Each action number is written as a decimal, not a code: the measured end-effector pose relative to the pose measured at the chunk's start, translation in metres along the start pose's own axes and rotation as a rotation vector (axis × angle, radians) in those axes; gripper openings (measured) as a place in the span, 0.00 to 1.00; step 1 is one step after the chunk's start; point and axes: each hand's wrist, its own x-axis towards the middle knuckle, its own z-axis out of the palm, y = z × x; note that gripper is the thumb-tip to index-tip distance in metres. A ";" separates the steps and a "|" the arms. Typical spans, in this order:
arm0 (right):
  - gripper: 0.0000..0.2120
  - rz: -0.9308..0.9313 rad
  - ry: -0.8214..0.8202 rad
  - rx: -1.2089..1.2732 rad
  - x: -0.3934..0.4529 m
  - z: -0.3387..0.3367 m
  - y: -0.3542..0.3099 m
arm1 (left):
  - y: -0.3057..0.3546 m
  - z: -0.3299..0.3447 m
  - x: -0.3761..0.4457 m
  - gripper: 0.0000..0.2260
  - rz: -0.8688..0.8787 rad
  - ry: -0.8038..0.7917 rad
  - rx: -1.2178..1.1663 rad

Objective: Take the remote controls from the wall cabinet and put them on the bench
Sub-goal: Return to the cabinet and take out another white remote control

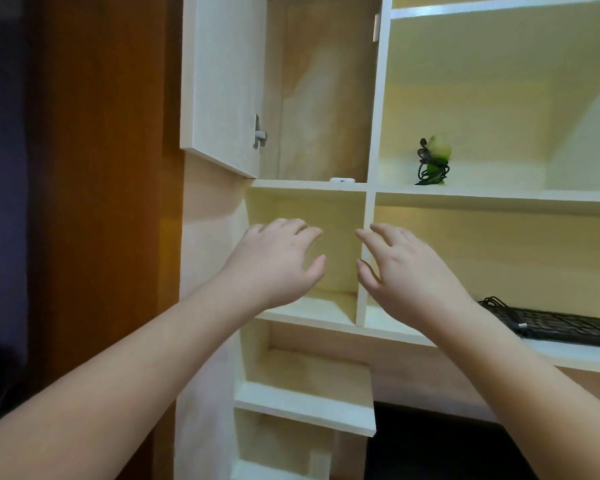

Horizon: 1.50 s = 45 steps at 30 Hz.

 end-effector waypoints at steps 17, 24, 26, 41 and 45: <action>0.24 -0.027 0.124 0.119 0.107 0.013 0.040 | -0.020 0.028 0.119 0.23 0.065 0.167 0.055; 0.23 -0.022 0.114 0.136 0.142 0.013 0.038 | -0.036 0.038 0.163 0.22 0.087 0.138 -0.135; 0.23 0.004 0.093 0.141 0.150 0.012 0.037 | -0.042 0.037 0.174 0.23 0.101 0.104 -0.153; 0.24 0.085 0.022 0.241 0.166 -0.001 0.040 | -0.049 0.050 0.226 0.36 0.184 -0.208 -0.323; 0.25 0.089 0.001 0.225 0.167 -0.002 0.038 | -0.051 0.052 0.229 0.37 0.168 -0.224 -0.340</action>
